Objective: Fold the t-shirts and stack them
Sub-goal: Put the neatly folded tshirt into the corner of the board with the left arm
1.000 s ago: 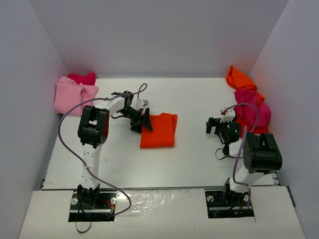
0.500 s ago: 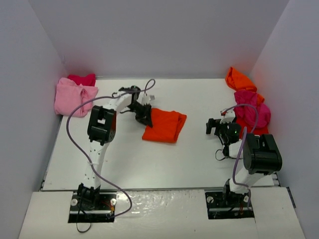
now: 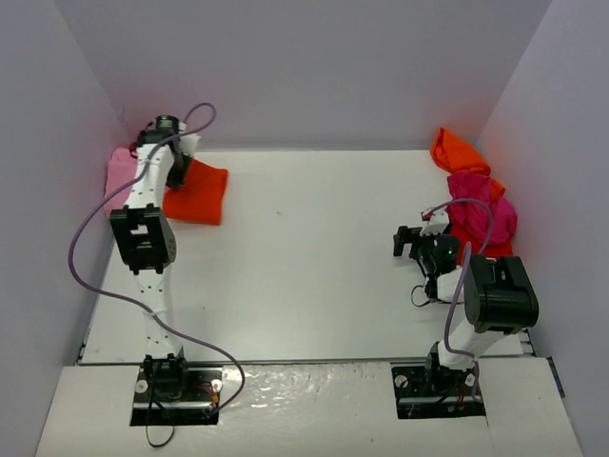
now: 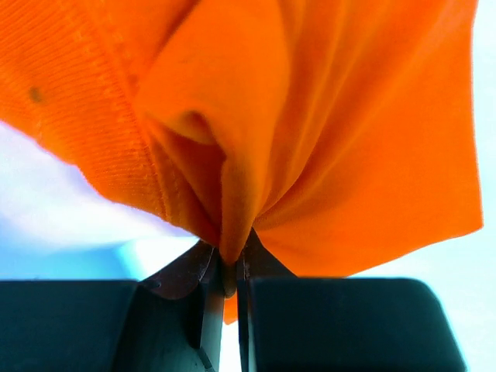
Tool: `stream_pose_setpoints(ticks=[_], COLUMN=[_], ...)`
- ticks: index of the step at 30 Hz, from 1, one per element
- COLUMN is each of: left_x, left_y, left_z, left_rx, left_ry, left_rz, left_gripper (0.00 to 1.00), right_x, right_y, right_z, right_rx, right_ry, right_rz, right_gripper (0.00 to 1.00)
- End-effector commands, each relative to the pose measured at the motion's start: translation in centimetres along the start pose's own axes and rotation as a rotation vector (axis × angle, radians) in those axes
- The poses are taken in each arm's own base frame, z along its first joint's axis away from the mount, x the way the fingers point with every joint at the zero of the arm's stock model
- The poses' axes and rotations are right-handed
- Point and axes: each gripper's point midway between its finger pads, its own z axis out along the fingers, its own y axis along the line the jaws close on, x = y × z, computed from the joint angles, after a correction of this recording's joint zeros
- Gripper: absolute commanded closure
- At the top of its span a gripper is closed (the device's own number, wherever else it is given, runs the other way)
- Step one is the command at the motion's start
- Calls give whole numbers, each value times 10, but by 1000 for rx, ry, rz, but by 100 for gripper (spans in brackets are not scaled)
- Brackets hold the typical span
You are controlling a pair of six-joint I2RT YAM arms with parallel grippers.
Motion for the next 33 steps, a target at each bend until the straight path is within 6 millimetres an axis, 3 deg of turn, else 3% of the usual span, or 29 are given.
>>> stream_pose_setpoints(ticks=[1, 6, 10, 15, 18, 19, 20, 23, 27, 29, 30, 31, 32, 33], left_x=[15, 25, 22, 20, 2, -3, -6, -21, -34, -47, -58, -68, -78, -90], left_y=[140, 196, 217, 210, 201, 198, 193, 178, 184, 188, 188, 188, 186, 181], left_z=[-67, -64, -66, -46, -39, -37, -32, -18, -12, -24, -34, -39, -57, -73], left_rx=[-378, -524, -579, -542, -507, -496, -485, -482, -541, -559, -558, -560, -569, -558], left_ry=[-15, 15, -17, 0, -84, -105, -109, -114, -152, -219, -281, -322, -373, -429], left_rz=[-37, -19, -32, -20, -48, -52, -45, -5, -50, -89, -110, -112, -123, -131], left_gripper=[100, 100, 100, 100, 59, 58, 64, 64, 57, 45, 30, 28, 19, 16], right_x=[-64, -65, -64, -64, -64, -64, -64, -64, -64, -64, -64, -64, -64, -64], right_y=[-4, -4, -4, -4, -4, -4, -4, -4, -4, -4, -4, -4, -4, -4], right_z=[5, 5, 5, 5, 5, 5, 5, 5, 5, 5, 5, 5, 5, 5], right_rx=[16, 16, 15, 16, 16, 16, 17, 14, 15, 16, 16, 15, 14, 15], right_ry=[-224, -225, -224, -223, -224, -224, -224, -224, -223, -224, -225, -224, -224, -224], right_rz=[-62, -63, -62, -62, -62, -62, -62, -62, -62, -62, -62, -62, -62, -62], right_gripper=[0, 0, 0, 0, 0, 0, 0, 0, 0, 0, 0, 0, 0, 0])
